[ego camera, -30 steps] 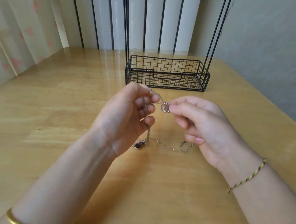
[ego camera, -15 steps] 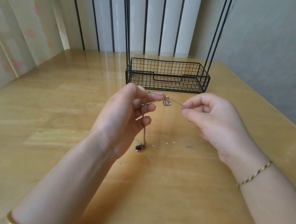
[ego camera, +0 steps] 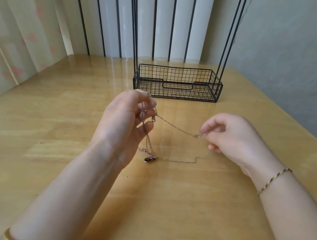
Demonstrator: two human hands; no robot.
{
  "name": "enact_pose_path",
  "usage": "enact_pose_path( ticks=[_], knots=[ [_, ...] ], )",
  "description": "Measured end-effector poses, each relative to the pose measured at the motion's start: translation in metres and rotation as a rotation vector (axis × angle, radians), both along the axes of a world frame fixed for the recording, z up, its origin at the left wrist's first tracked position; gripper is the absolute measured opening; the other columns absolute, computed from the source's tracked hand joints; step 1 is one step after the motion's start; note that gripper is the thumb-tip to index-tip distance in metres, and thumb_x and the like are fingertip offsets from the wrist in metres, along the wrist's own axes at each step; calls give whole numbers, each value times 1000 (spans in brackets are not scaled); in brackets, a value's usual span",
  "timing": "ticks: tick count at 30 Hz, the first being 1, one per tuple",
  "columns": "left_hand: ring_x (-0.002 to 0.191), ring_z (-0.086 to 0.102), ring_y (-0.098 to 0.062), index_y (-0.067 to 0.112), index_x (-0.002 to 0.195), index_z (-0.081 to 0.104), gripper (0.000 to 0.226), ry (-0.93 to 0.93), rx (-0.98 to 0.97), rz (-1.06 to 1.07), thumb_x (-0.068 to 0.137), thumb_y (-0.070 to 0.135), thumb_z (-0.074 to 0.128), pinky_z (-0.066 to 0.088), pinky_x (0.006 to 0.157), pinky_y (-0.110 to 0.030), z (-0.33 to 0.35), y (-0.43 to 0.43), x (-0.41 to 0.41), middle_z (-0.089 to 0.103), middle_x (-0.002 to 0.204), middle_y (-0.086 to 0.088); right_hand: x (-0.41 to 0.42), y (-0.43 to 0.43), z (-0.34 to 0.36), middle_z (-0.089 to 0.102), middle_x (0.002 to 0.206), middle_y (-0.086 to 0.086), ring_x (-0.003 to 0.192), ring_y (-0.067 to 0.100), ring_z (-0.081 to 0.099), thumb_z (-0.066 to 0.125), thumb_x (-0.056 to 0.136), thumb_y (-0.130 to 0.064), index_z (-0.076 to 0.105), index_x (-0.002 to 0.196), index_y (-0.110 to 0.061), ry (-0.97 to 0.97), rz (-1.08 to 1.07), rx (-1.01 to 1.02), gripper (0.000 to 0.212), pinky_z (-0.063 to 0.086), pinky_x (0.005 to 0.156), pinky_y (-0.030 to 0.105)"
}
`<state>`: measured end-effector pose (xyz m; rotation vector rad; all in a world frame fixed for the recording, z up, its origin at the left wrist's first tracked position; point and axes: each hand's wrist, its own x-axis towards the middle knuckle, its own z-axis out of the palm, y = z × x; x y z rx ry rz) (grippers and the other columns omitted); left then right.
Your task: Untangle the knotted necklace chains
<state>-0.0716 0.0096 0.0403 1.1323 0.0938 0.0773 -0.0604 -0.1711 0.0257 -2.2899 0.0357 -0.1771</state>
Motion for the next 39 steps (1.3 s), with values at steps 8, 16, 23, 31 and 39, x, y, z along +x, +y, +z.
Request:
enact_pose_path(
  ticks=[8, 16, 23, 31, 39],
  knots=[
    [62, 58, -9, 19, 80, 57, 14, -99, 56, -128, 90, 10, 57, 44, 49, -18, 1, -3, -7, 61, 70, 3, -15, 30, 9, 72, 88, -1, 90, 10, 67, 54, 86, -2, 67, 85, -18, -144, 185, 521, 21, 51, 84, 25],
    [63, 62, 0, 12, 84, 67, 6, -128, 180, -229, 85, 9, 62, 47, 52, -14, 1, -6, -12, 69, 72, 6, -17, 38, 5, 71, 88, 5, 79, 19, 67, 51, 94, -10, 64, 99, -10, -33, 368, 807, 14, 51, 83, 39],
    [63, 57, -3, 13, 85, 71, 8, -102, 181, -181, 79, 13, 66, 47, 50, -15, 1, -5, -11, 65, 69, 5, -15, 32, 5, 62, 73, 1, 59, 7, 55, 60, 87, -5, 65, 84, -10, -22, 374, 783, 8, 48, 63, 21],
    [57, 58, -5, 11, 85, 70, 6, -99, 167, -174, 81, 12, 65, 46, 49, -15, 1, -6, -11, 65, 65, 2, -17, 35, 6, 69, 80, 1, 65, 10, 56, 56, 89, -8, 66, 90, -11, 21, 363, 680, 10, 46, 71, 30],
    [52, 54, -5, 12, 83, 70, 6, -89, 159, -153, 78, 13, 67, 46, 46, -16, 2, -6, -11, 61, 65, 3, -19, 37, 5, 64, 61, -9, 60, 7, 53, 63, 86, -9, 64, 79, -17, 47, 371, 579, 11, 44, 63, 23]
  ],
)
